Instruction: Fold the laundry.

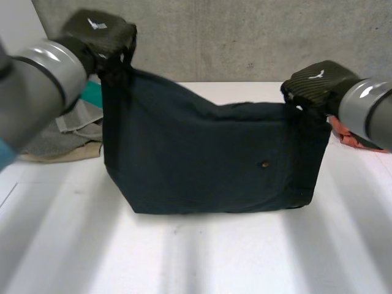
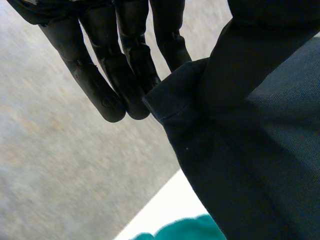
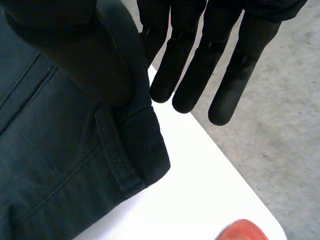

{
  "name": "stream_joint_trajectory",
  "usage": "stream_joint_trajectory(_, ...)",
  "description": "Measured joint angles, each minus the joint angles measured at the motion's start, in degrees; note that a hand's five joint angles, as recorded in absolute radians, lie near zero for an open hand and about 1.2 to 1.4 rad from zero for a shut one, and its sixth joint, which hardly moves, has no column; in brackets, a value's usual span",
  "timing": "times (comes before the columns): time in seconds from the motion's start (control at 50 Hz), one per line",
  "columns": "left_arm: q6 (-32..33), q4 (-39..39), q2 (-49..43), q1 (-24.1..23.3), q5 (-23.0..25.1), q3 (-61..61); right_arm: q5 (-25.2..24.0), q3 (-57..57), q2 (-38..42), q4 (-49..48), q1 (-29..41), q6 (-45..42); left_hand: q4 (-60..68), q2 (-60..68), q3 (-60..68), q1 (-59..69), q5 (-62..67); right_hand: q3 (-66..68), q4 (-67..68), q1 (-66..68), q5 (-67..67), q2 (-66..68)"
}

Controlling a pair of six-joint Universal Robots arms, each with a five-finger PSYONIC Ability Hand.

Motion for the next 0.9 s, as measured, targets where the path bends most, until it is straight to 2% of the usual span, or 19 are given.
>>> stream_joint_trajectory(0.04,0.66,0.31,-3.39,0.18,0.11,2.21,0.88,-1.41,2.38,-1.85,0.69,0.14,0.03,0.03,0.05,0.00,0.00,0.06,0.05,0.00,0.01,0.11)
stream_joint_trajectory(0.1,1.90,3.47,-9.17,1.01,0.18,9.24,4.07,-5.92,7.40,-9.60,1.95,1.18,0.21,0.07,0.09,0.00,0.00,0.12,0.16,0.00,0.01,0.21)
stream_joint_trajectory(0.16,2.25,10.43,-13.85,2.39,-0.12,18.61,7.83,-11.55,12.15,-22.27,3.34,2.53,0.22,0.07,0.10,0.00,0.00,0.12,0.19,0.00,0.01,0.21)
stream_joint_trajectory(0.2,1.97,13.04,-14.46,2.76,-0.25,20.94,8.69,-12.87,12.94,-26.52,3.73,2.90,0.22,0.07,0.09,0.00,0.00,0.12,0.20,0.00,0.01,0.21)
stream_joint_trajectory(0.22,0.99,18.15,-14.69,3.36,-0.50,24.30,9.98,-14.79,13.66,-34.78,4.41,3.51,0.22,0.07,0.10,0.00,0.00,0.13,0.20,0.00,0.01,0.21)
stream_joint_trajectory(0.3,-2.52,28.92,-12.37,4.12,-0.69,26.28,10.85,-15.86,12.48,-49.73,5.46,4.37,0.22,0.07,0.09,-0.01,0.00,0.13,0.20,0.00,0.00,0.21)
stream_joint_trajectory(0.38,-4.78,34.23,-9.22,4.38,-0.86,22.68,9.82,-15.19,10.66,-56.25,5.98,4.56,0.22,0.07,0.09,0.00,0.00,0.13,0.21,0.00,0.26,0.21)
stream_joint_trajectory(0.52,-5.47,35.37,-4.79,4.55,-1.10,9.53,8.22,-11.87,9.70,-51.91,6.07,4.57,0.22,0.07,0.09,0.00,0.00,0.13,0.21,0.00,0.37,0.21)
stream_joint_trajectory(0.62,-5.18,34.41,-3.23,4.13,-0.49,-3.67,7.20,-3.67,9.80,-45.73,5.81,5.16,0.22,0.07,0.10,0.00,0.00,0.12,0.21,0.00,0.37,0.21)
stream_joint_trajectory(0.7,-4.91,34.17,-3.18,3.73,0.00,-10.67,6.29,1.10,10.11,-44.76,5.56,5.57,0.22,0.07,0.10,0.00,0.00,0.13,0.22,0.00,0.37,0.21)
stream_joint_trajectory(0.72,-4.51,34.13,-3.55,3.34,0.45,-15.61,4.97,6.58,11.18,-44.68,5.19,5.67,0.22,0.08,0.10,0.00,0.00,0.13,0.22,0.00,0.39,0.21)
stream_joint_trajectory(0.8,-2.89,34.00,-5.39,2.44,1.63,-24.92,3.29,15.21,13.66,-45.10,4.29,4.60,0.22,0.07,0.10,0.00,0.00,0.13,0.22,0.00,0.40,0.21)
stream_joint_trajectory(0.9,0.35,32.29,-7.63,1.28,2.90,-32.65,3.44,24.72,15.28,-43.71,3.16,-0.48,0.22,0.08,0.10,0.00,0.00,0.13,0.22,0.00,0.40,0.21)
